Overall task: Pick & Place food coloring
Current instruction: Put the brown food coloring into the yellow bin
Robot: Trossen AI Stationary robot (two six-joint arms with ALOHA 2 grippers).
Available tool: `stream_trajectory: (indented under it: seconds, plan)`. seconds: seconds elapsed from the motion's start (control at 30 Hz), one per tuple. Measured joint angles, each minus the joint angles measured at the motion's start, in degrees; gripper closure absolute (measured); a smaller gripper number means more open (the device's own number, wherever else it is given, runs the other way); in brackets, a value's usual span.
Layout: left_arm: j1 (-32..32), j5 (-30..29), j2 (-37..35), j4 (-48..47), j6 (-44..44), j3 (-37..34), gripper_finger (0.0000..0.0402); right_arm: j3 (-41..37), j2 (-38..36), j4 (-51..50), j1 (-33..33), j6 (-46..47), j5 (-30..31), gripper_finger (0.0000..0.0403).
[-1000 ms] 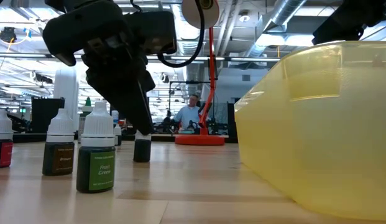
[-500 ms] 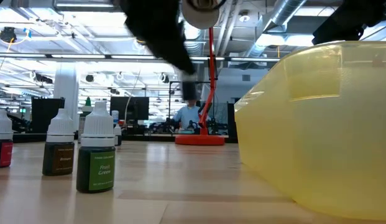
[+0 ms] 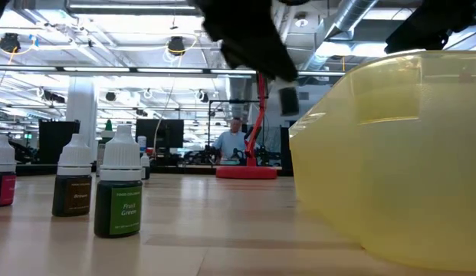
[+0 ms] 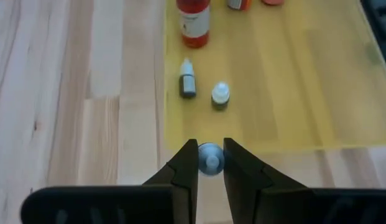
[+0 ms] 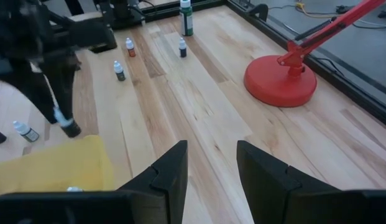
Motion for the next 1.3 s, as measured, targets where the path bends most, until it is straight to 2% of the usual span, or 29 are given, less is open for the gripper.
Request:
stream_trajectory:
  seconds: [0.2,0.37,0.77,1.3]
  plan:
    - [-0.07,1.10,7.09,-5.98,2.95,10.11,0.0359,0.01,0.04,0.21,0.00,0.00,-0.02,0.0274]
    - [-1.08,1.20,11.53,-9.85,3.17,15.27,0.0360,0.01,0.02,0.25,-0.02,0.00,0.01,0.0274]
    - [-1.15,3.45,15.41,-4.82,3.20,16.19,0.0360,0.01,0.02,0.43,0.00,0.00,0.00,0.0274]
    - [-0.21,4.26,17.53,-5.19,2.65,16.06,0.0351,0.01,0.04,2.40,-0.04,0.00,0.00,0.0274]
